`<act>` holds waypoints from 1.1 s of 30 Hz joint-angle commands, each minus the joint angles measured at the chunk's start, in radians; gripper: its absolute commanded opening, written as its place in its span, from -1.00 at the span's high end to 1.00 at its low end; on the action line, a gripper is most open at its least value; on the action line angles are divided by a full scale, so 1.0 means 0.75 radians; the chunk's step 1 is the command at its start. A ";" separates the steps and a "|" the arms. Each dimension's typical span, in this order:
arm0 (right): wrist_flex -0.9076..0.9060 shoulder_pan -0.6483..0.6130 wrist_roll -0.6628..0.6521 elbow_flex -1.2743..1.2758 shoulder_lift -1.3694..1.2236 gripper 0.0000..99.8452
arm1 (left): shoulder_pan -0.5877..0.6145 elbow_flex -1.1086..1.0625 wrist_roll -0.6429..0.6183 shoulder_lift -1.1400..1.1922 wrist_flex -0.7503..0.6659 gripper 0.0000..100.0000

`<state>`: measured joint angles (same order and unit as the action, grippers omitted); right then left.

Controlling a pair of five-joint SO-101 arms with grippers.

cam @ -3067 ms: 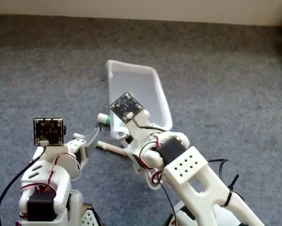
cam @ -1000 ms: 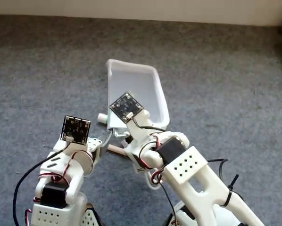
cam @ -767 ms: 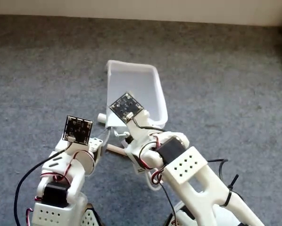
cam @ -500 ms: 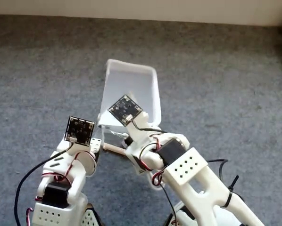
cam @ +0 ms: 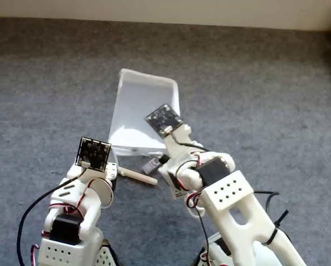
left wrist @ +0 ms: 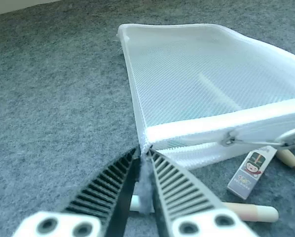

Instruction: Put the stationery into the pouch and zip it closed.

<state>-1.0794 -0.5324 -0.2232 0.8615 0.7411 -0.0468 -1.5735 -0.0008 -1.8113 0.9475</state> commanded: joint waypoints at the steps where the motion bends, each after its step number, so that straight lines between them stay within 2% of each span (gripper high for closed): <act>1: -0.011 0.118 -0.014 -0.011 0.050 0.99 | 0.064 0.062 -0.014 -0.013 -0.033 0.99; 9: -0.011 0.292 -0.014 -0.011 0.050 0.99 | 0.064 0.062 -0.012 -0.013 -0.031 0.99; 17: -0.003 0.390 -0.014 -0.013 0.050 0.99 | 0.064 0.062 -0.010 -0.013 -0.029 0.99; 26: -0.001 0.465 -0.004 -0.015 0.050 0.99 | 0.064 0.062 -0.010 -0.013 -0.029 0.99; 33: -0.011 0.422 -0.004 -0.015 0.050 0.99 | 0.064 0.060 -0.010 -0.013 -0.029 0.99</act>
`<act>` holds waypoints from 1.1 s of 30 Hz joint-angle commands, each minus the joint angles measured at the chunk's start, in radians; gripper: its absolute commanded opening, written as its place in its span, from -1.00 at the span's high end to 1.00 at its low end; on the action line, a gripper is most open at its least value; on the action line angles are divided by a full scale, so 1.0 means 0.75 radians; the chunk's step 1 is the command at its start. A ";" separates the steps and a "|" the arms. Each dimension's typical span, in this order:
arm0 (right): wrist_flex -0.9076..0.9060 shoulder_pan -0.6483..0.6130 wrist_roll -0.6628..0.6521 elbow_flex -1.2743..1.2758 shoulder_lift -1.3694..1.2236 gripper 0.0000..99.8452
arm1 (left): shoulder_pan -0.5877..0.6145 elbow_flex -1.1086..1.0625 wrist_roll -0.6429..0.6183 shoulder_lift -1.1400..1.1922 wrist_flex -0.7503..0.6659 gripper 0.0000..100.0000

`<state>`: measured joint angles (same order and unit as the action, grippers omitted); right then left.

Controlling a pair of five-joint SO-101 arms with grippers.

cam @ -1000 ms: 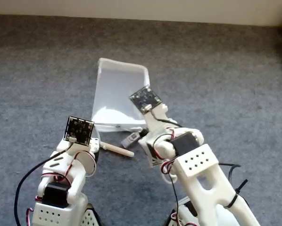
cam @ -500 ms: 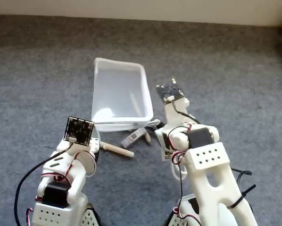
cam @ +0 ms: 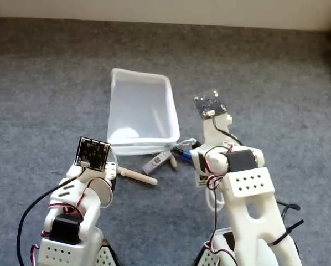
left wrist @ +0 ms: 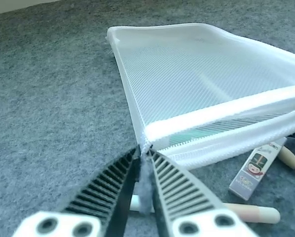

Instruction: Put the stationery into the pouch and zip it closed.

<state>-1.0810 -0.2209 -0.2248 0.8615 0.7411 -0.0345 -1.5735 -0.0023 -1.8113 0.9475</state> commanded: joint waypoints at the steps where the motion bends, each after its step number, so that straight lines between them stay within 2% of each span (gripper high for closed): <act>1: -0.009 -0.009 -0.002 -0.013 0.050 0.99 | 0.048 0.060 -0.008 -0.013 -0.029 0.99; 6: -0.071 -0.101 -0.006 -0.026 0.083 0.99 | 0.046 0.052 -0.008 -0.013 -0.035 0.98; 13: -0.161 -0.193 -0.012 -0.024 0.476 0.99 | 0.040 0.044 -0.016 -0.013 -0.029 0.66; 22: -0.257 -0.310 -0.012 0.052 0.868 0.99 | 0.040 0.044 -0.016 -0.013 -0.029 0.65; 31: -0.283 -0.308 -0.012 0.054 0.893 0.99 | 0.046 0.042 -0.049 -0.013 -0.037 0.67; 33: -0.283 -0.308 -0.012 0.054 0.893 0.99 | 0.044 0.046 -0.047 -0.013 -0.037 0.75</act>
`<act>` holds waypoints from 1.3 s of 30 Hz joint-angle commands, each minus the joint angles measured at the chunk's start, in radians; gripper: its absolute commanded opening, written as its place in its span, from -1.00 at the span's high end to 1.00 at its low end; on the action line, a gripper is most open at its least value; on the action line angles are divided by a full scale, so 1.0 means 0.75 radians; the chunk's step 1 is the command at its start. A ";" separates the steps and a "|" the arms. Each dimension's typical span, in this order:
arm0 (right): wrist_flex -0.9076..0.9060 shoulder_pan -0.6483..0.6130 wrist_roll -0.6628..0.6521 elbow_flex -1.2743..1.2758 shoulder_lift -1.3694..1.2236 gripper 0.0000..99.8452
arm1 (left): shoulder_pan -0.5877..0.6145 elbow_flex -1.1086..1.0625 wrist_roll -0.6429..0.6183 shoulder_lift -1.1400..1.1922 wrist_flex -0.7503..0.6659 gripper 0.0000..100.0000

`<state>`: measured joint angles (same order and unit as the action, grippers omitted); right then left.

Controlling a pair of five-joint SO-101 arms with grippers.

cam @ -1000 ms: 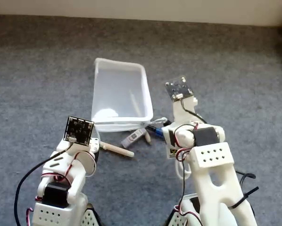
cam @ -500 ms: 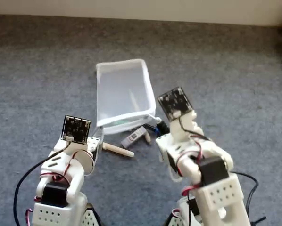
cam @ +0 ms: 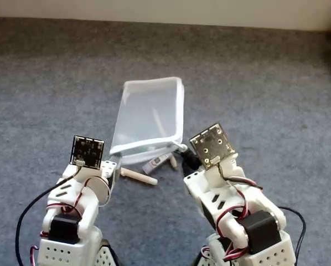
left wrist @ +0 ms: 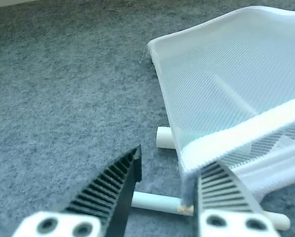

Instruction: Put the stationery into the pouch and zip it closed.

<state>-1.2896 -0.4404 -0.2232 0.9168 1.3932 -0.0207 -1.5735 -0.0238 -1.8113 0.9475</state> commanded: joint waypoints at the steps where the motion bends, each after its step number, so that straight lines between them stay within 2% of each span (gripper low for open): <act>1: -0.005 -0.015 -0.014 -0.019 0.024 0.99 | 0.021 0.054 -0.018 -0.013 -0.037 0.82; 4: -0.005 -0.015 -0.014 -0.019 0.024 0.99 | 0.024 0.085 -0.018 -0.013 -0.033 1.00; 8: -0.003 -0.015 -0.014 -0.019 0.024 0.99 | 0.030 0.163 -0.023 -0.011 -0.012 0.99; 18: 0.083 -0.013 -0.014 0.071 0.024 0.97 | 0.030 0.328 -0.018 -0.005 0.178 0.99; 25: 0.091 -0.009 -0.006 0.095 0.024 0.62 | 0.030 0.388 -0.018 -0.001 0.190 0.99; 35: 0.091 -0.007 -0.006 0.095 0.021 0.61 | 0.101 0.510 -0.018 0.001 0.286 0.99; 39: 0.103 -0.007 -0.004 0.095 0.021 0.61 | 0.103 0.588 -0.018 0.148 0.295 0.99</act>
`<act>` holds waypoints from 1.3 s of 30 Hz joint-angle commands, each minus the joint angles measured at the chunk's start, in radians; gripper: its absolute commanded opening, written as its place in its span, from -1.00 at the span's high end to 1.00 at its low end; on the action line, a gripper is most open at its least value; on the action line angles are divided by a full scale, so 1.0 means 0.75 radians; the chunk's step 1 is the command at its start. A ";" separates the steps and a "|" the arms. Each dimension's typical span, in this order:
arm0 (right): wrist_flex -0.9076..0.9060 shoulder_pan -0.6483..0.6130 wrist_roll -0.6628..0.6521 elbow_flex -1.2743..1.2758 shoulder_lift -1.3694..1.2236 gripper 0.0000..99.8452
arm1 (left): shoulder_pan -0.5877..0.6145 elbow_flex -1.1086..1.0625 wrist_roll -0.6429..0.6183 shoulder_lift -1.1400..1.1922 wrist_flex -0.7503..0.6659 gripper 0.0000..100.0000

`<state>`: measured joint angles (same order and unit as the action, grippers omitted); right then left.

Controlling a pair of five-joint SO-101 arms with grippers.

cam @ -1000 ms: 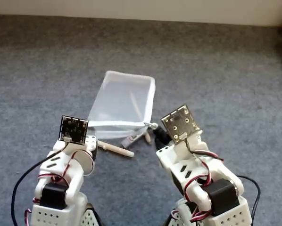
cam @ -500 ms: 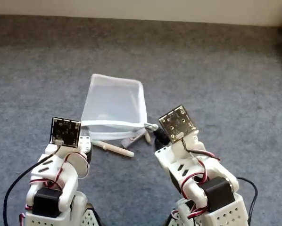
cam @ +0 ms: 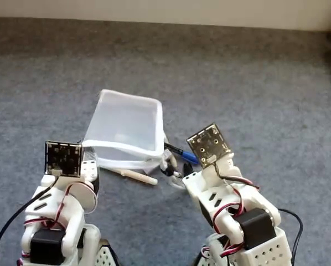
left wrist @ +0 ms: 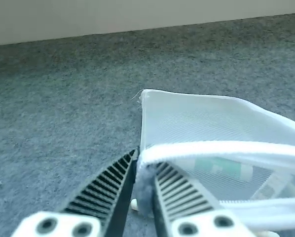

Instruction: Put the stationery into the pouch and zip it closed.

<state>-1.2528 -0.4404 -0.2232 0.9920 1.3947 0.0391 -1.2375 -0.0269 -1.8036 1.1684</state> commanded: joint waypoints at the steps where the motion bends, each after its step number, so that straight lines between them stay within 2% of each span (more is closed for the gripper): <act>1: 0.062 -0.007 -0.004 -0.005 0.019 0.61 | 0.024 0.175 -0.014 0.206 0.000 0.99; 11: 0.064 0.052 -0.004 -0.003 0.019 0.61 | 0.028 0.617 -0.029 0.809 0.053 0.99; 15: 0.122 0.077 -0.004 0.048 0.017 0.61 | 0.081 0.819 -0.088 0.940 0.162 0.99; 21: 0.191 0.079 -0.004 0.105 0.017 0.61 | 0.185 1.032 -0.090 1.051 0.295 0.99; 31: 0.165 0.075 -0.004 0.099 0.005 0.61 | 0.365 1.006 -0.155 1.091 0.309 0.99; 39: 0.128 0.075 -0.004 -0.097 -0.420 0.61 | 0.388 0.930 -0.153 1.091 0.305 0.99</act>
<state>-1.1500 -0.3928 -0.2202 1.0334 1.2152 0.3138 -0.5347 -0.1312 -0.9904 1.4062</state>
